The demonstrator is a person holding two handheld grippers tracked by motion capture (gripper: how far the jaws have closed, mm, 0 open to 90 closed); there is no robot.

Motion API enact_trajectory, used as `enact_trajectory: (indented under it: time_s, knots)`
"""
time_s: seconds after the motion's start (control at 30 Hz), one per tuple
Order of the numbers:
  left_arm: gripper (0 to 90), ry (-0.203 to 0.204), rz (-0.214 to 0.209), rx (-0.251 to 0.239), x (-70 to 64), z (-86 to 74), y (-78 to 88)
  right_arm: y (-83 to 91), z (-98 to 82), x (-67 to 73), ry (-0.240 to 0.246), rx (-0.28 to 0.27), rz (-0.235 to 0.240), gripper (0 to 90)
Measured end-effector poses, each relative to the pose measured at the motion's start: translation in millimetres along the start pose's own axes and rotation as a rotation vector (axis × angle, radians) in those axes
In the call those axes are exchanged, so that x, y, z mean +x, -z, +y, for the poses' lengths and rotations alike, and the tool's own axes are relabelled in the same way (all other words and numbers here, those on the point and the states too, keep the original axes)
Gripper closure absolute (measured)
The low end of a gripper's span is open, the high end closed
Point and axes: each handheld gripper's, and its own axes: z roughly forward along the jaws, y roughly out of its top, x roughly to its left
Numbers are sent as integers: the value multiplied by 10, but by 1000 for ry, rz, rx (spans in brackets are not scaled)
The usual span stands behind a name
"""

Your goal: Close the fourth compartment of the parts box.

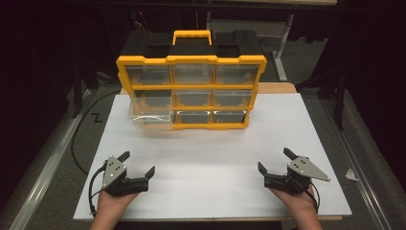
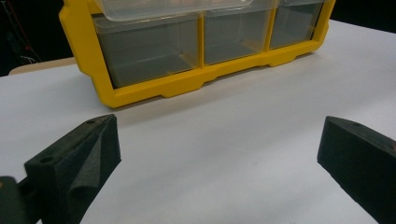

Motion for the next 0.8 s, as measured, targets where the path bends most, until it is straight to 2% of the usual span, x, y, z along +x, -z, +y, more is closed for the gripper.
enact_trajectory:
  time_s: [0.1,0.37,0.47,0.53,0.67,0.8]
  knots:
    - [0,18,5,-4,37,-2,-16,-45,-32,-48,-10,16,-5,8]
    - [0,14,-8,-19,22,9,3,-31,-39,-29,14,21,-3,8]
    - [1,20,-24,-3,22,20,-4,-39,-39,-18,17,27,-6,8]
    - [4,9,-20,-10,15,27,2,-48,-43,-14,27,25,-9,8]
    - [4,6,-21,-16,14,28,7,-51,-45,-17,18,27,-12,8]
    - [5,21,-31,1,30,15,-4,-49,-47,-25,5,30,-1,8]
